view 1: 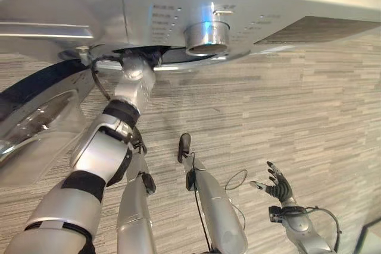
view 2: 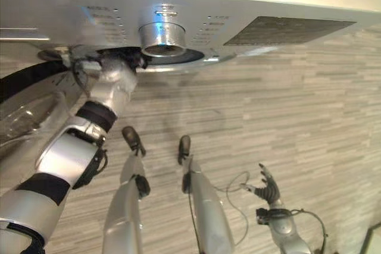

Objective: Grab the laundry basket,head to the washer,open it,put in the laundry and shut it.

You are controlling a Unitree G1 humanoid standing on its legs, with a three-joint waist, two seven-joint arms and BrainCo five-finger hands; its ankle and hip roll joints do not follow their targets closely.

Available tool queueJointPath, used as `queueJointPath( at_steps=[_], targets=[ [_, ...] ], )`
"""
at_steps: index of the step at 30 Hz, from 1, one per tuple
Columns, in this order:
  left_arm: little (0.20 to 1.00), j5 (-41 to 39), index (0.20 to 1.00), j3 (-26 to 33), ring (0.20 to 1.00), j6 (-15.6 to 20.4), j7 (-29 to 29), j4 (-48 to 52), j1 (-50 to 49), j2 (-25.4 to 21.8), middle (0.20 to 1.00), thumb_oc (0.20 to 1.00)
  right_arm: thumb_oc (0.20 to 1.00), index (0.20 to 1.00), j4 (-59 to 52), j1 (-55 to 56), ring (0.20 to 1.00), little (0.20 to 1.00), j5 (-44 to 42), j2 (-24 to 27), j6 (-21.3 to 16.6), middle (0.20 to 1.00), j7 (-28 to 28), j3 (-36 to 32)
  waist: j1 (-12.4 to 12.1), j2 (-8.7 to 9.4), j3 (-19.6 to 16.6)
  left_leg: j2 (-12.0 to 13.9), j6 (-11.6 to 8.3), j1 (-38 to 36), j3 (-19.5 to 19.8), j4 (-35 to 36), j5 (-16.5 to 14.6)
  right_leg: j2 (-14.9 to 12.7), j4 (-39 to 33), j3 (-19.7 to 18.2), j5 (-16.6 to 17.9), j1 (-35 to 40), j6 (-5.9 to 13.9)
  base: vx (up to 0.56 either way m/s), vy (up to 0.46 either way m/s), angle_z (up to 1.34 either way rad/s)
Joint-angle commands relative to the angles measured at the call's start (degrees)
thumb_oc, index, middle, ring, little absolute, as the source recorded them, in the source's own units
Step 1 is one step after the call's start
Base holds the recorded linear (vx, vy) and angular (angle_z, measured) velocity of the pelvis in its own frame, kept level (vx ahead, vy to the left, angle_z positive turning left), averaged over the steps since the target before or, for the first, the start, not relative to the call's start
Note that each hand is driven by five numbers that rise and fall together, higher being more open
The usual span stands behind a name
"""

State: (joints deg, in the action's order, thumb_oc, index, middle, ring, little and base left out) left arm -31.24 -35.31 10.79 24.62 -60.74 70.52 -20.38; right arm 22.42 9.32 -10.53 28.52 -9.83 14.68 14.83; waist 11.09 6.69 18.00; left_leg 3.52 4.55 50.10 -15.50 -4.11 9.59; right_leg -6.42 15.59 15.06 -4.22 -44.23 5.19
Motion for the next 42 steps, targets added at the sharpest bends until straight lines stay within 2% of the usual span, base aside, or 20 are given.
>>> queueJointPath(
  at_steps=[1, 3, 4, 5, 9, 15, 20, 21, 25, 27, 28, 30, 33, 35, 36, 40, 41, 42],
  targets=[
    [1.0, 24.76, 1.0, -2.36, 1.0, -5.74, 2.87, -3.44, 10.72, -1.09, 1.0, 1.0, 1.0, 1.0, -1.71, 1.51, 1.0, 1.0, -1.85, 2.36, -1.16, 1.0, 0.08, -3.74, 0.72, -0.28, 1.46, -2.58, -0.9, -4.11, -1.63, -0.02, -10.58, 4.06, 3.62, 1.66, -7.27, 7.13, -2.33, -0.02, -0.03, 0.18],
    [1.0, 38.23, 1.0, -6.95, 1.0, -8.52, 8.23, -0.62, 12.44, -2.07, 1.0, 1.0, 1.0, 1.0, -1.39, 0.53, 1.0, 1.0, -1.65, 2.3, -2.28, 1.0, 0.76, -3.55, -0.15, -0.57, 2.11, -2.56, -1.03, -4.04, -1.22, 0.19, -10.32, 3.79, 3.95, 1.96, -7.69, 6.82, -2.4, -0.02, -0.019, 0.21],
    [1.0, 41.98, 1.0, -7.98, 1.0, -10.18, 9.11, -0.55, 12.74, -1.27, 1.0, 1.0, 1.0, 1.0, -1.0, -0.25, 1.0, 1.0, -1.61, 2.37, -2.72, 1.0, 1.12, -3.16, -0.37, -0.62, 2.41, -2.44, -1.12, -3.92, -1.06, 0.31, -9.99, 3.8, 4.11, 2.08, -7.85, 6.58, -2.57, -0.03, -0.019, 0.23],
    [1.0, 50.23, 1.0, -10.76, 1.0, -12.53, 11.23, -0.43, 14.96, -0.36, 1.0, 1.0, 1.0, 1.0, -0.22, -1.57, 1.0, 1.0, -1.43, 2.61, -3.64, 1.0, 1.79, -2.14, -0.44, -0.65, 2.75, -2.28, -1.2, -3.77, -0.92, 0.54, -9.7, 3.86, 4.44, 2.22, -8.3, 6.09, -2.83, -0.03, -0.015, 0.2],
    [1.0, 56.36, 1.0, -14.22, 1.0, -14.4, 12.4, -0.29, 19.8, 0.42, 1.0, 1.0, 1.0, 1.0, -0.29, -2.52, 1.0, 1.0, -0.8, 4.11, -5.0, 1.0, 2.81, -1.35, -0.04, -0.63, 2.59, -2.1, -1.25, -3.62, -0.85, 1.01, -9.52, 4.01, 4.62, 2.23, -8.62, 5.49, -2.94, -0.01, 0.003, 0.1],
    [1.0, 56.61, 1.0, -13.57, 1.0, -13.46, 13.11, 6.34, 21.18, 0.83, 1.0, 1.0, 1.0, 1.0, -0.66, -1.97, 1.0, 1.0, -0.18, 5.06, -5.07, 1.0, 2.59, -1.38, -0.15, -0.79, 2.39, -2.12, -1.19, -3.76, -0.46, 1.31, -9.51, 4.04, 4.37, 2.21, -8.6, 5.59, -2.87, 0.0, -0.003, 0.02],
    [1.0, 59.18, 1.0, -13.77, 1.0, -13.34, 13.3, 11.84, 22.87, 3.27, 1.0, 1.0, 1.0, 1.0, 0.15, -2.33, 1.0, 1.0, -0.47, 6.08, -5.33, 1.0, 2.55, -1.42, -0.06, -1.09, 2.73, -2.37, -1.14, -3.54, -0.59, 1.16, -9.64, 4.12, 3.92, 2.5, -9.19, 5.61, -3.22, 0.0, 0.0, 0.0],
    [1.0, 59.95, 1.0, -14.0, 1.0, -13.65, 13.27, 12.29, 24.44, 5.19, 1.0, 1.0, 1.0, 1.0, 0.14, -2.5, 1.0, 1.0, -0.81, 6.29, -5.37, 1.0, 2.51, -1.26, 0.25, -1.16, 2.75, -2.55, -1.05, -3.4, -0.69, 1.29, -9.73, 4.27, 3.75, 2.42, -9.34, 5.47, -3.33, 0.0, 0.0, 0.0],
    [1.0, 62.65, 1.0, -16.18, 1.0, -15.32, 12.72, 10.76, 28.39, 8.15, 1.0, 1.0, 1.0, 1.0, -0.76, -2.35, 1.0, 1.0, -0.85, 7.56, -5.43, 1.0, 2.46, -1.44, 0.71, -1.31, 2.53, -2.7, -0.9, -3.04, -0.87, 1.58, -9.83, 4.35, 3.26, 2.2, -8.95, 5.29, -3.08, 0.0, 0.009, 0.0],
    [1.0, 66.32, 1.0, -21.1, 1.0, -16.01, 8.03, 3.95, 30.25, 9.68, 1.0, 1.0, 1.0, 1.0, -0.95, -3.36, 1.0, 1.0, -0.69, 8.79, -5.36, 1.0, 2.42, -1.68, 1.51, -1.27, 2.18, -2.62, -0.85, -3.03, -1.27, 2.02, -9.85, 4.3, 2.8, 1.8, -8.15, 5.09, -2.51, 0.0, 0.038, 0.02],
    [1.0, 66.22, 1.0, -21.17, 1.0, -15.86, 8.1, 3.63, 30.35, 9.85, 1.0, 1.0, 1.0, 1.0, -1.01, -3.32, 1.0, 1.0, -0.68, 8.75, -5.31, 1.0, 2.42, -1.71, 1.43, -1.21, 2.13, -2.63, -0.84, -3.06, -1.33, 2.1, -9.82, 4.3, 2.78, 1.73, -8.11, 5.06, -2.48, 0.0, 0.0, 0.0],
    [1.0, 58.9, 1.0, -17.18, 1.0, -14.25, 8.95, 1.38, 29.3, 9.16, 1.0, 1.0, 1.0, 1.0, -1.77, -1.84, 1.0, 1.0, -0.76, 7.61, -4.91, 1.0, 2.11, -2.51, 1.67, -1.04, 1.79, -2.53, -0.84, -3.28, -1.85, 2.29, -9.89, 4.19, 2.42, 1.45, -7.5, 5.28, -2.01, 0.0, 0.001, -0.03],
    [1.0, 53.95, 1.0, -13.98, 1.0, -11.79, 9.61, 2.92, 25.01, 7.59, 1.0, 1.0, 1.0, 1.0, -2.35, -0.28, 1.0, 1.0, -0.32, 6.76, -4.33, 1.0, 1.2, -2.29, 1.13, -1.2, 1.73, -2.47, -0.74, -3.29, -2.25, 2.12, -10.07, 3.92, 2.38, 1.38, -7.09, 5.6, -1.82, 0.0, -0.003, -0.13],
    [1.0, 53.91, 1.0, -13.95, 1.0, -11.77, 9.6, 3.1, 24.72, 7.47, 1.0, 1.0, 1.0, 1.0, -2.36, -0.12, 1.0, 1.0, -0.32, 6.82, -4.35, 1.0, 1.18, -2.19, 1.17, -1.2, 1.55, -2.46, -0.74, -3.31, -2.27, 2.11, -10.11, 3.93, 2.34, 1.35, -7.08, 5.63, -1.81, 0.0, -0.006, -0.12],
    [1.0, 52.35, 1.0, -11.95, 1.0, -10.25, 9.97, 4.49, 18.23, 6.14, 1.0, 1.0, 1.0, 1.0, -0.64, 0.53, 1.0, 1.0, -0.91, 5.13, -4.29, 1.0, 0.81, -1.66, 0.38, -1.71, 1.89, -2.67, -0.67, -3.72, -2.08, 2.02, -10.05, 3.8, 2.4, 1.31, -7.37, 6.13, -2.11, 0.0, -0.017, -0.06],
    [1.0, 52.5, 1.0, -11.17, 1.0, -9.11, 9.73, 7.32, 11.61, 3.87, 1.0, 1.0, 1.0, 1.0, 0.74, 0.61, 1.0, 1.0, -1.19, 3.98, -4.61, 1.0, 0.54, -0.75, -0.46, -2.15, 2.25, -2.78, -1.09, -4.4, -1.68, 2.1, -9.52, 3.85, 2.25, 1.57, -7.82, 6.69, -2.58, 0.0, -0.005, -0.01],
    [1.0, 52.64, 1.0, -10.35, 1.0, -7.69, 8.97, 11.82, 6.06, 1.95, 1.0, 1.0, 1.0, 1.0, 1.07, 0.6, 1.0, 1.0, -1.0, 2.91, -4.61, 1.0, 0.5, -0.62, -1.33, -2.72, 2.62, -2.89, -1.45, -5.15, -1.35, 2.59, -8.94, 3.89, 2.02, 1.75, -7.97, 7.17, -2.69, -0.01, -0.016, 0.04],
    [1.0, 52.71, 1.0, -10.28, 1.0, -7.82, 8.88, 12.26, 5.67, 1.71, 1.0, 1.0, 1.0, 1.0, 1.09, 0.7, 1.0, 1.0, -0.97, 2.91, -4.64, 1.0, 0.51, -0.47, -1.23, -2.68, 2.52, -2.89, -1.47, -5.26, -1.31, 2.68, -8.88, 3.91, 1.95, 1.78, -7.94, 7.29, -2.71, 0.0, -0.045, 0.06]
  ],
)
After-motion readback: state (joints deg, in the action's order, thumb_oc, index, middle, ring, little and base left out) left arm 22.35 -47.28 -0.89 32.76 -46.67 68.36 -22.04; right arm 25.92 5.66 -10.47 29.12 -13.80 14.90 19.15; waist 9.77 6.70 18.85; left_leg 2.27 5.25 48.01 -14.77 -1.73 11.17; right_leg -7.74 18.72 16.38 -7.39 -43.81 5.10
